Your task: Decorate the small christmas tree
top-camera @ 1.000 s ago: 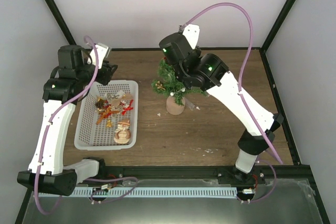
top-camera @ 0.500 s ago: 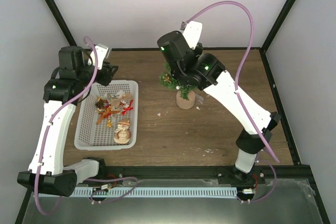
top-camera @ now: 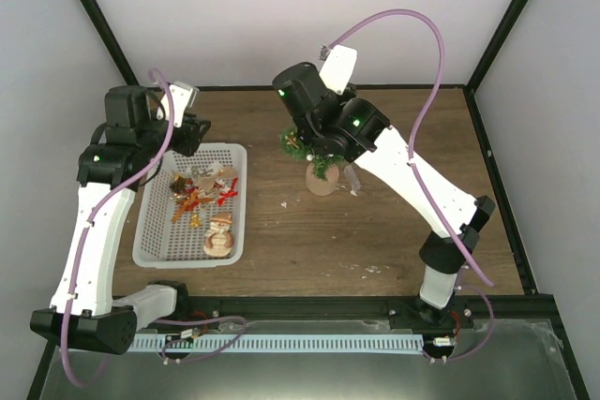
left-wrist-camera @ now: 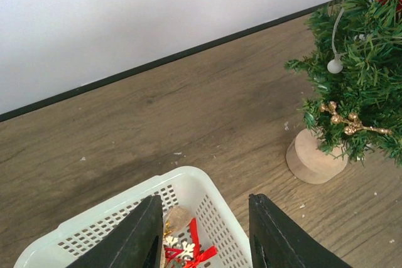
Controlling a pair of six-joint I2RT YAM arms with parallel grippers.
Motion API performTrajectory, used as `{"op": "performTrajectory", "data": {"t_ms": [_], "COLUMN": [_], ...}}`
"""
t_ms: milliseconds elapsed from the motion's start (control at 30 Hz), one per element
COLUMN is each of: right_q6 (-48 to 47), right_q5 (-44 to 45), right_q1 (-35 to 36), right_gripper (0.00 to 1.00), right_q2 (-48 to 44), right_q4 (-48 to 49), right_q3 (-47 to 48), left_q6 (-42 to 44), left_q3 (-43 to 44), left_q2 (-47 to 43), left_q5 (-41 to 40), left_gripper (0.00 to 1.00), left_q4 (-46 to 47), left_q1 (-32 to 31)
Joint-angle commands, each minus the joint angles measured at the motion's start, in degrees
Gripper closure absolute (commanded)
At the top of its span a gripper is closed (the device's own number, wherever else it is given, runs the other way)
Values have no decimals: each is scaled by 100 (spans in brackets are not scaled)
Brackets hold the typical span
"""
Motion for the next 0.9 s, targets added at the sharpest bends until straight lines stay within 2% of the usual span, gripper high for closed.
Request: {"op": "performTrajectory", "data": {"t_ms": [0,167,300,633,867], "right_q6": [562,830,873,851,543], "right_q5": [345,184,58,-127,-361], "right_q1": [-50,-56,-56,-58,-57], "right_gripper": [99,99,89,46,21], "right_q2": [-39,18,33,-111,-449], "right_q4": [86,-153,-218,-150,323], "right_q3": [94,95,83,-57,-563], "left_q6": [-101,-102,-67,-57,-24], "left_q3": [-79,-131,-164,-199,-237], "left_q2": [-95,-127,-151,-209,-232], "left_q5": [49,58,108,173,213], "left_gripper": [62,62,62,61,60], "left_q4": [44,40,13,-14,-23], "left_q1": [26,24,24,24,24]}}
